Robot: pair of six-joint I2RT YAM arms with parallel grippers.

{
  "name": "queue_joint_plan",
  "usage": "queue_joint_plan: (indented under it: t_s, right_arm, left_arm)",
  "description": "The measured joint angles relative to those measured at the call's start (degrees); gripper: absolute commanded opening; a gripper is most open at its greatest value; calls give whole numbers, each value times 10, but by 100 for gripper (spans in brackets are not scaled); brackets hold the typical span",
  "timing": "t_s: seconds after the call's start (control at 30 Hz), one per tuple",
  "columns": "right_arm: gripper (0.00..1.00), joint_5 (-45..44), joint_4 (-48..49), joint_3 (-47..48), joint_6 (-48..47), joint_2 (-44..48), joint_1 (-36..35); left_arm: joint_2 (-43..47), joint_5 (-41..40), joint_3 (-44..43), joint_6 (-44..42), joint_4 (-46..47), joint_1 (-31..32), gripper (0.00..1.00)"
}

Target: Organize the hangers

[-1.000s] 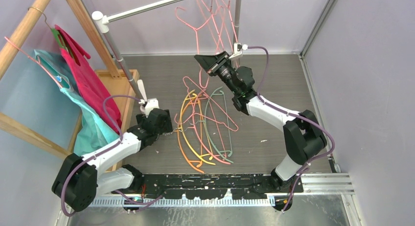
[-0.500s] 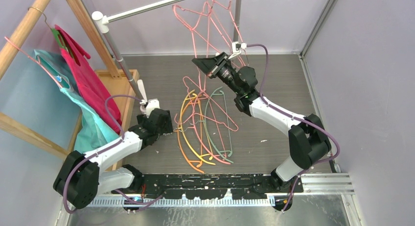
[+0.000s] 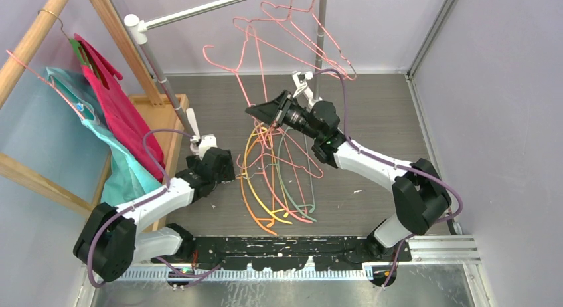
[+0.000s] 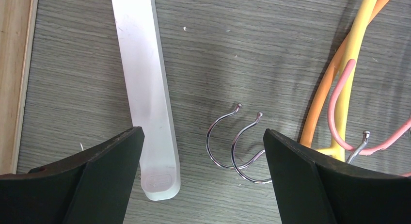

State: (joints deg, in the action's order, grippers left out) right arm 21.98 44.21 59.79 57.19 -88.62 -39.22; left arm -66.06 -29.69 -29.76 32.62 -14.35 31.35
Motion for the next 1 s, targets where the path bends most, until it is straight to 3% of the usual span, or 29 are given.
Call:
queue_joint_plan:
  t_s: [0.5, 1.0]
  right_arm:
    - [1, 49, -4, -27, -3, 73, -37]
    - [2, 116, 107, 128, 97, -53, -25]
  left_arm:
    - [-2, 0, 0, 8, 0, 0, 98]
    - [-1, -1, -2, 7, -4, 0, 98]
